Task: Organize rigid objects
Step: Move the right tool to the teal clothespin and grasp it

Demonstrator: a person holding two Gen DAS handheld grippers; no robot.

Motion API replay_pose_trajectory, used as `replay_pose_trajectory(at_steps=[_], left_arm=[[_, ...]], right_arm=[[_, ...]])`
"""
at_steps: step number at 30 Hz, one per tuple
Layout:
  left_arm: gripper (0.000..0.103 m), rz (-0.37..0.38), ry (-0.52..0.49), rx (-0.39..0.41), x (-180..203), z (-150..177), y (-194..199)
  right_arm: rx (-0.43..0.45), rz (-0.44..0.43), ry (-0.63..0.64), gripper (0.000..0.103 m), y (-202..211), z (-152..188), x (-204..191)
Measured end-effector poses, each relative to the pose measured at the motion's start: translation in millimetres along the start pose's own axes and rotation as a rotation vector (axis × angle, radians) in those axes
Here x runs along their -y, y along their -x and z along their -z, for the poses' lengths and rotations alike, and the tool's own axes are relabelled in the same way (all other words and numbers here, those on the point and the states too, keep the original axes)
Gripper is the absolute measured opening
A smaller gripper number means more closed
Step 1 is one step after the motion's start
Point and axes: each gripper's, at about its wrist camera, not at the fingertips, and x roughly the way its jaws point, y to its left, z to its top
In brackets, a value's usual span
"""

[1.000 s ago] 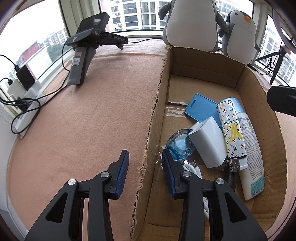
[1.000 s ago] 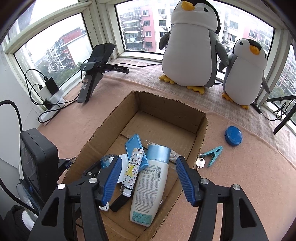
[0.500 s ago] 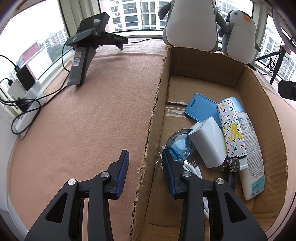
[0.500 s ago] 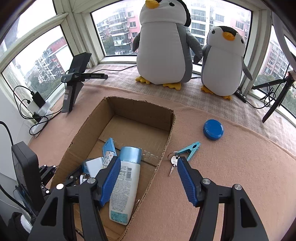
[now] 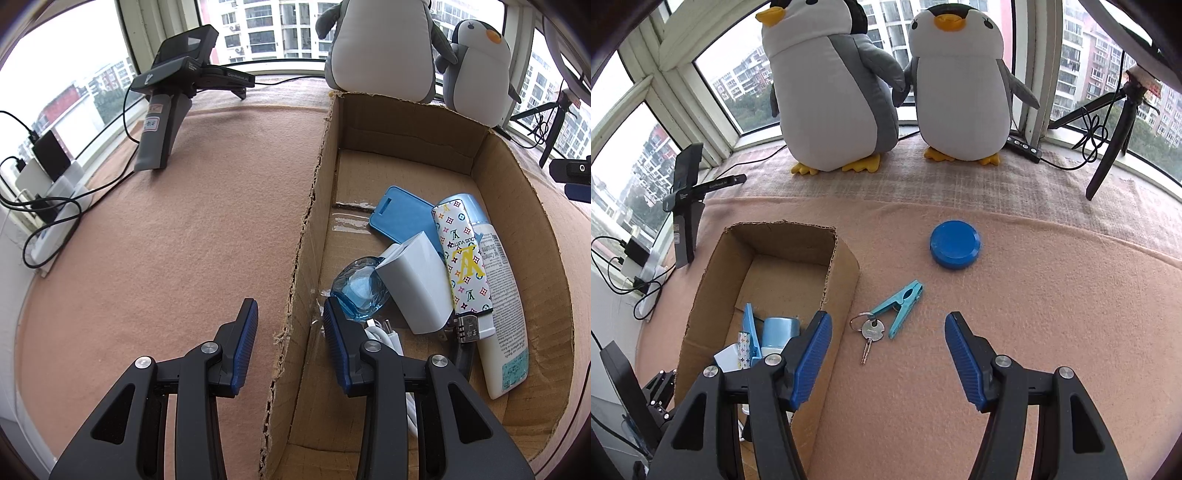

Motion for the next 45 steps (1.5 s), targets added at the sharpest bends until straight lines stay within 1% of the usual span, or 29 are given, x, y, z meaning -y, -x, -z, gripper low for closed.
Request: replay_pose_trajectory(at_steps=[5, 9, 11, 13, 17, 18, 27, 30, 32, 33, 36, 40, 45], left_arm=[[0.036, 0.000, 0.000, 0.000, 0, 0, 0], [0.036, 0.001, 0.001, 0.000, 0, 0, 0], [0.036, 0.000, 0.000, 0.000, 0, 0, 0], [0.036, 0.000, 0.001, 0.000, 0, 0, 0], [0.036, 0.001, 0.001, 0.000, 0, 0, 0], [0.036, 0.001, 0.001, 0.000, 1, 0, 0], [0.036, 0.003, 0.003, 0.000, 1, -1, 0], [0.036, 0.004, 0.004, 0.000, 1, -1, 0], [0.036, 0.003, 0.003, 0.000, 1, -1, 0], [0.036, 0.002, 0.003, 0.000, 1, 0, 0], [0.036, 0.003, 0.003, 0.001, 1, -1, 0], [0.036, 0.002, 0.002, 0.000, 1, -1, 0], [0.036, 0.002, 0.002, 0.000, 1, 0, 0]], right_arm=[[-0.037, -0.040, -0.098, 0.060, -20, -8, 18], [-0.070, -0.052, -0.148, 0.059, -38, -14, 27], [-0.085, -0.045, -0.154, 0.052, -46, -18, 27], [-0.097, -0.033, -0.155, 0.049, -54, -20, 26], [-0.123, -0.018, -0.162, 0.039, -67, -23, 26], [-0.130, -0.017, -0.163, 0.038, -70, -24, 25], [-0.166, 0.004, -0.158, 0.037, -85, -25, 20], [-0.175, 0.022, -0.136, 0.034, -90, -24, 15], [-0.171, 0.040, -0.118, 0.029, -89, -24, 12], [-0.171, 0.047, -0.110, 0.028, -89, -24, 12], [-0.170, 0.056, -0.102, 0.024, -90, -24, 14], [-0.170, 0.080, -0.082, 0.015, -89, -24, 18], [-0.170, 0.110, -0.031, 0.015, -86, -21, 22]])
